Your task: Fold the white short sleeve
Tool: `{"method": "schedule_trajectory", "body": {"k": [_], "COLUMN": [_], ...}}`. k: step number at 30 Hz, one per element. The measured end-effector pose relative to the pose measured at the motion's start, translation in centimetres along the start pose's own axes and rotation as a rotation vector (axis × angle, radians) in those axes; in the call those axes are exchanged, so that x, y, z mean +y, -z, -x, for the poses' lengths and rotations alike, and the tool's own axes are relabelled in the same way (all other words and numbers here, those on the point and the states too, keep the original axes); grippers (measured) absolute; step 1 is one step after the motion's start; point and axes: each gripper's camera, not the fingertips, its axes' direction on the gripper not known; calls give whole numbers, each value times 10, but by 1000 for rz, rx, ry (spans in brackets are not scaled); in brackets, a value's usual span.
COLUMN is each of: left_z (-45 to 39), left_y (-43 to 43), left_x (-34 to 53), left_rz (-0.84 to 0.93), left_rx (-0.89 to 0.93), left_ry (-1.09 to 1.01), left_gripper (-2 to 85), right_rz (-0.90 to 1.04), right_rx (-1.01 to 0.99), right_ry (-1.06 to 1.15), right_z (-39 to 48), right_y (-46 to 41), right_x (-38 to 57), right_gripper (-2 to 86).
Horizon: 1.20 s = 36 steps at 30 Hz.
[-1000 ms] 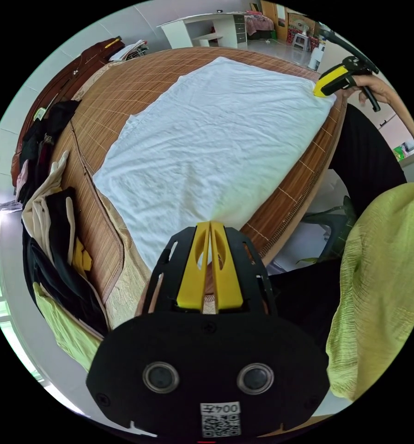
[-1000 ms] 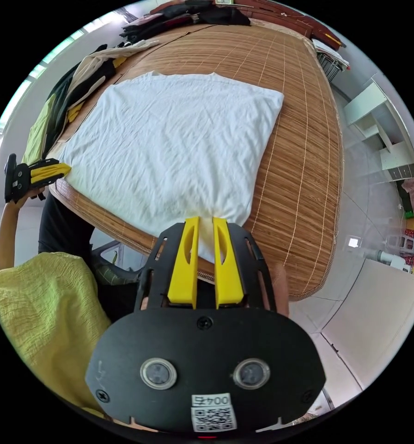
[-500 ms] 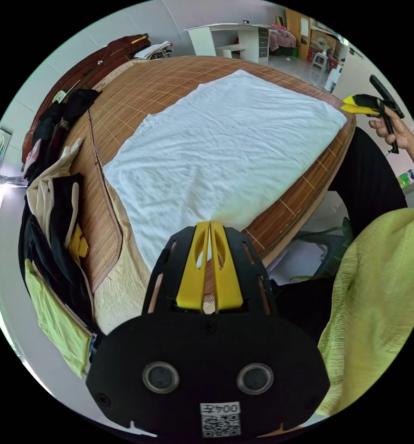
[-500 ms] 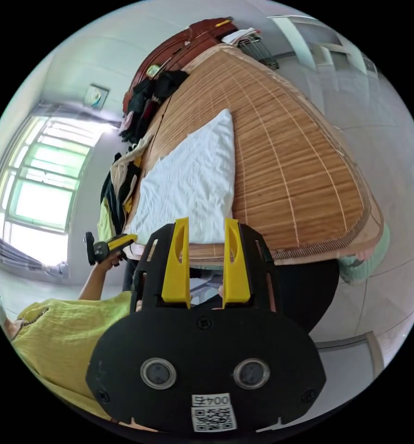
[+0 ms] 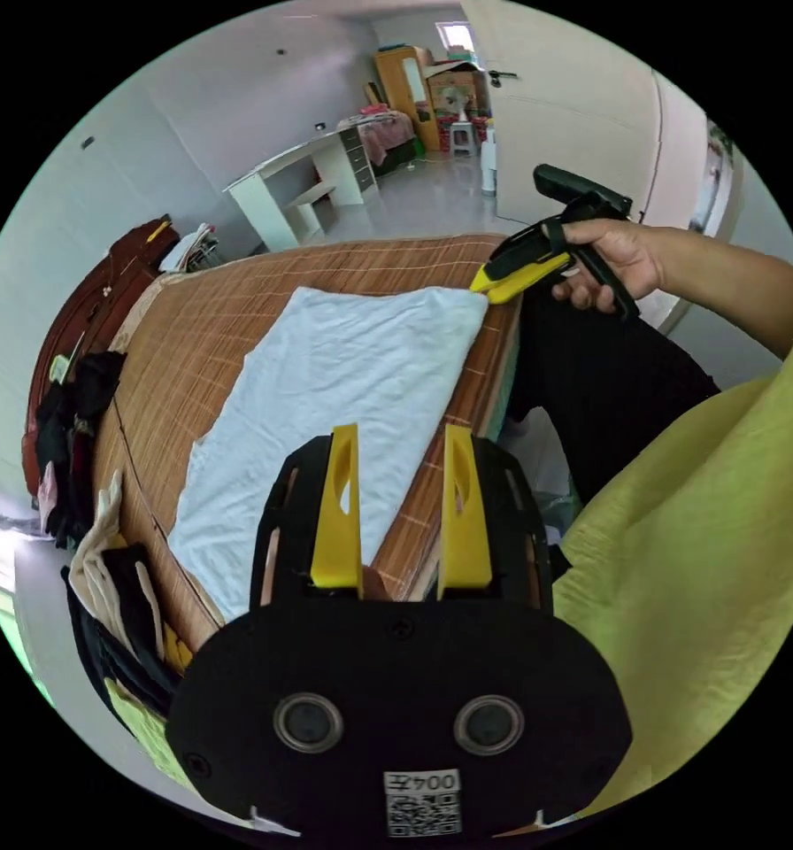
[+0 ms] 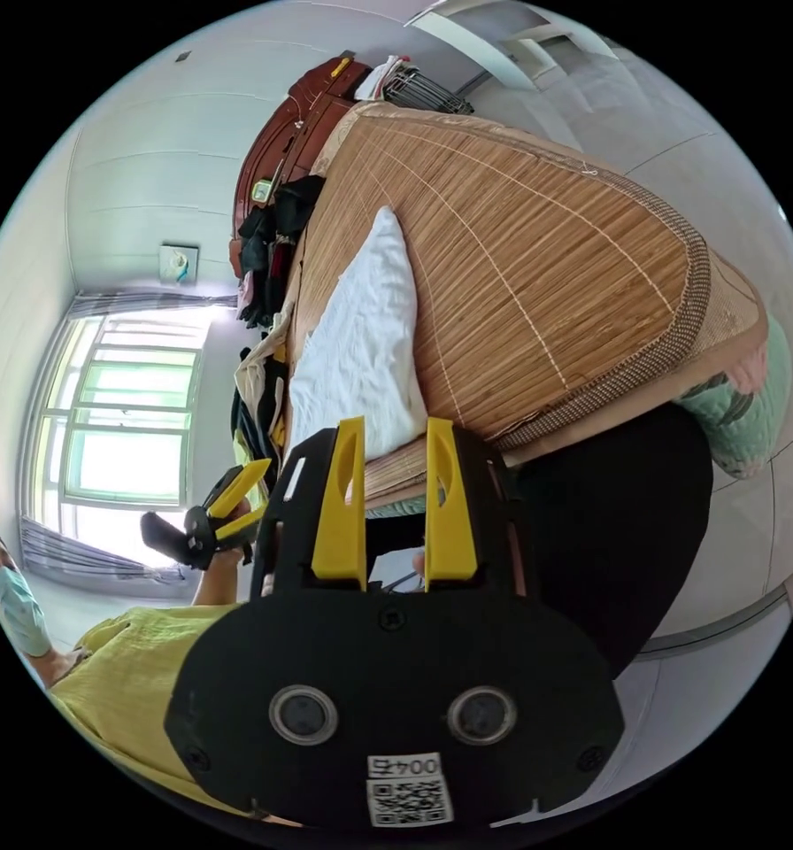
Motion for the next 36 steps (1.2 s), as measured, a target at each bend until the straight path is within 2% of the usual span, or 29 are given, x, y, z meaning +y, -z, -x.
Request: {"method": "schedule_trajectory", "body": {"k": [7,16,20,24,26,31,36], "left_z": [-75,-97,-93,-67,-60,-43,-40], "left_y": [-46,-90,-100,-81,-67,-25,8], "left_x": [-62,-111,-122,-114,-105,-74,-49], "left_rz": [14,80,98,57,15,-56,-94], "left_rx": [-89,-218,-316,-161,-147,-70,-14], "left_ry": [-221,-246,-181,19,67,173,202], "left_gripper": [141,133,53,34,31,24,22], "right_rz": [12,12,32,2,-41,-48,34], "right_rx": [-47,-116,-133,-177,-236,-356,-351], "right_ry": [-29,36,84,121,91,-10,-89], "right_z": [-37,-39,-36,-44,-61,-99,-118], "right_y": [-18,-16,-21,-13,-6,-12,-48], "right_x": [21,37,43,51,57,56,36], "right_gripper": [55,32,42,138,186,205,207]}}
